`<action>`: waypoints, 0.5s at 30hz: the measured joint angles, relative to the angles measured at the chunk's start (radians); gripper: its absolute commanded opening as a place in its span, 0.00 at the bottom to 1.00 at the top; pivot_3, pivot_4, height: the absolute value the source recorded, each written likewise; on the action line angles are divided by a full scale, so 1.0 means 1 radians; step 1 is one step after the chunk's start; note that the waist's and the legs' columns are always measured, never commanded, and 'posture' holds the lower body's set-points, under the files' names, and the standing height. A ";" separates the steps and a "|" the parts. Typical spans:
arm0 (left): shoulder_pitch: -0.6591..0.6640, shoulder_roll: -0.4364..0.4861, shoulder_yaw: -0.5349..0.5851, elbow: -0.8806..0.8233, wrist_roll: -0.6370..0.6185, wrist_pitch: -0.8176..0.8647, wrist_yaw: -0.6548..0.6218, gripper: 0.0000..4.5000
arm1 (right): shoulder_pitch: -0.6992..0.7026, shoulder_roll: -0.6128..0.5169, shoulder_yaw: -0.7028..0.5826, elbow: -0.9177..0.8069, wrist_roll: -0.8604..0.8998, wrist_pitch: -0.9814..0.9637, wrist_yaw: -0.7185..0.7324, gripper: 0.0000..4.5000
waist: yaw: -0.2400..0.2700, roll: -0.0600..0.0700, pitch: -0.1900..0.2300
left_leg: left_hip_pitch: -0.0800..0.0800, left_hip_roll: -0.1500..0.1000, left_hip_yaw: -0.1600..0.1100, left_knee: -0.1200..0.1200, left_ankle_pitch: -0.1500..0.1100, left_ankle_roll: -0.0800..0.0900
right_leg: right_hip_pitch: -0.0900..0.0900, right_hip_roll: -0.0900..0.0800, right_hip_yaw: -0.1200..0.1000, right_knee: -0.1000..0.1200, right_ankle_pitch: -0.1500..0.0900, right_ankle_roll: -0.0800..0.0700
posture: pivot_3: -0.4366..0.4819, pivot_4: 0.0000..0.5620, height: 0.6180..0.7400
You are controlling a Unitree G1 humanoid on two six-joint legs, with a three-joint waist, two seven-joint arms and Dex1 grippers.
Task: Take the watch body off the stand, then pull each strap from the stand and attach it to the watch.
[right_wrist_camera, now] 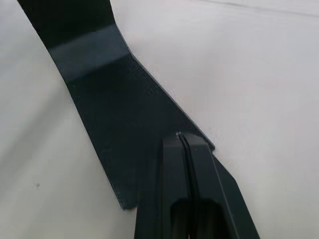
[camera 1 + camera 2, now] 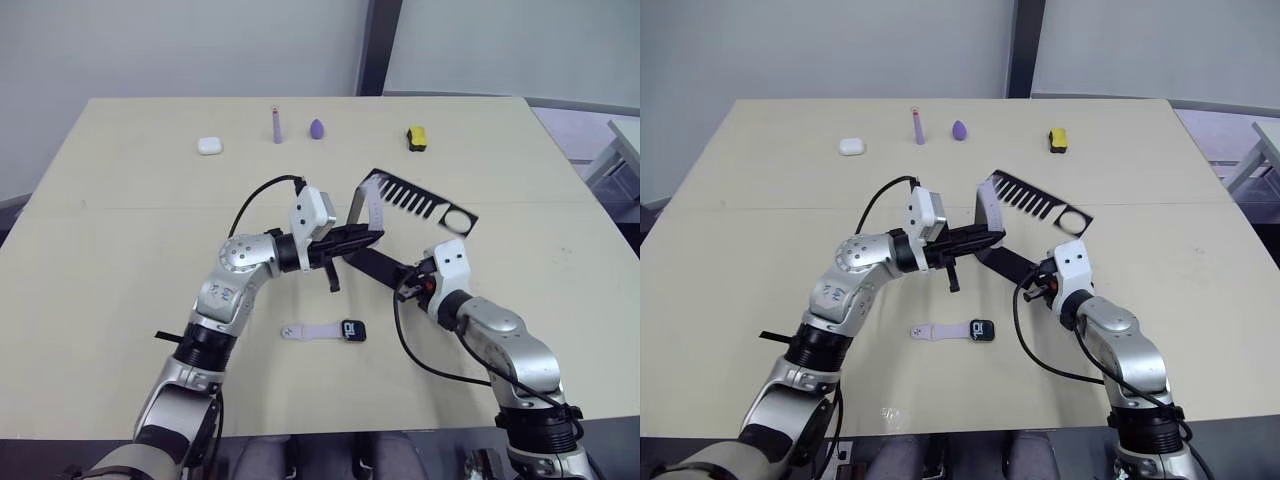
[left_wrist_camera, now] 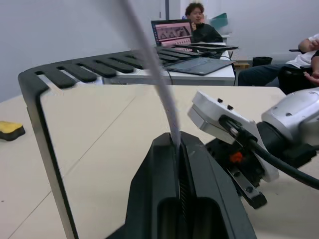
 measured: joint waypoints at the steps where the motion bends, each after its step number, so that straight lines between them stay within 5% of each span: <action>1: -0.008 -0.007 0.001 0.006 0.006 -0.005 0.011 0.02 | -0.007 0.003 0.000 0.008 0.000 0.004 0.000 0.00 | 0.000 0.000 0.000 | 0.000 0.000 0.000 0.000 0.000 0.000 | 0.000 0.000 0.000 0.000 0.000 0.000 | 0.48 0.27 1.00; 10: 0.002 0.007 0.007 -0.016 0.003 -0.005 0.016 0.02 | -0.033 0.023 0.000 0.028 -0.003 0.022 -0.002 0.00 | 0.000 0.000 0.000 | 0.001 0.000 0.000 0.000 0.000 0.000 | 0.000 0.000 0.000 0.000 0.000 0.000 | 0.48 0.27 1.00; 15: 0.057 0.129 0.035 -0.186 -0.183 0.195 -0.123 0.02 | -0.002 -0.007 -0.001 -0.007 -0.004 0.008 0.001 0.00 | -0.003 0.001 0.000 | 0.000 0.001 0.000 0.000 0.000 -0.001 | 0.000 0.000 0.000 0.000 0.000 0.000 | 0.48 0.27 1.00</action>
